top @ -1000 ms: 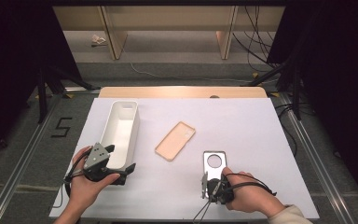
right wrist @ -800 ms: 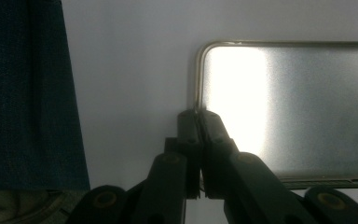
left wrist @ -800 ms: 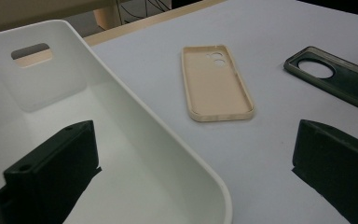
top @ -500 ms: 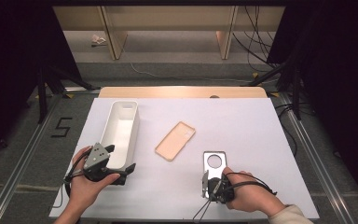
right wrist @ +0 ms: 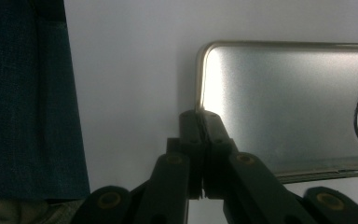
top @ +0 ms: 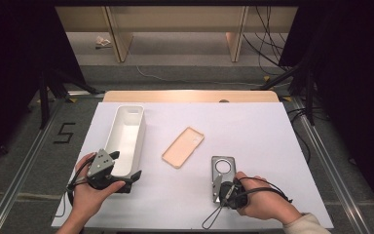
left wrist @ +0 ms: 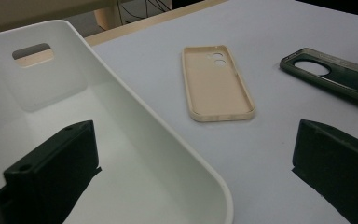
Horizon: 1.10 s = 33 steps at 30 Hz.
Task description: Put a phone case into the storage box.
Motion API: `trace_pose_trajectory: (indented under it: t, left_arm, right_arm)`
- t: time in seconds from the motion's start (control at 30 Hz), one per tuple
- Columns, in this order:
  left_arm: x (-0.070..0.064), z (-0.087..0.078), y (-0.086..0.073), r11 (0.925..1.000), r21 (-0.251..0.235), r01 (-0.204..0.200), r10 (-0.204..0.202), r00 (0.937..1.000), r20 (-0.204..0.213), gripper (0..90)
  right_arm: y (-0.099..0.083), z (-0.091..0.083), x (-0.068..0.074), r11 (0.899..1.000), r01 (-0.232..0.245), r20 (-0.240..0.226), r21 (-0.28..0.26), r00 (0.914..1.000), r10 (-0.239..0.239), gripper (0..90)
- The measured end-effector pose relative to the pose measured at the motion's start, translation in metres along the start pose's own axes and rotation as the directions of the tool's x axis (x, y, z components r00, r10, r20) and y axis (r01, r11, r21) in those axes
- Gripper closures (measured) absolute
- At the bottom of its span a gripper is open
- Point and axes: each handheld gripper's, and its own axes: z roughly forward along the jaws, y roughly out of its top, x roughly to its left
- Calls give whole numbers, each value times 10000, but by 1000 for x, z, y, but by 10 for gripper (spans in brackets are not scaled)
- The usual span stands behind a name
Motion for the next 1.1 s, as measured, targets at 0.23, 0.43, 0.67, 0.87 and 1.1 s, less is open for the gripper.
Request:
trace_pose_trajectory:
  t: [0.23, 0.43, 0.67, 0.87, 1.1]
  left_arm:
    - [0, 0, 0, 10000, -19, 6, -6, 10000, -12, 0]
    - [0, 0, 0, 10000, -24, 4, -4, 10000, -15, 0]
    - [0, 0, 0, 10000, -54, 26, -26, 10000, -16, 0]
    - [0, -1, 1, 10000, -81, -24, 24, 10000, -12, 0]
    - [-1, -1, 2, 9999, -142, 29, -29, 10000, 9, 0]
  right_arm:
    - [-3, -5, -2, 9989, -146, 42, -446, 9999, 148, 895]
    - [-5, -12, -4, 9955, -248, 323, -914, 9991, 279, 895]
    - [-8, -18, -9, 9845, -442, 691, -1695, 9960, 566, 895]
    - [-13, -25, -15, 9453, -1057, 756, -3087, 9879, 1351, 896]
    - [-18, -26, -17, 9174, -1078, 760, -3831, 9861, 1476, 896]
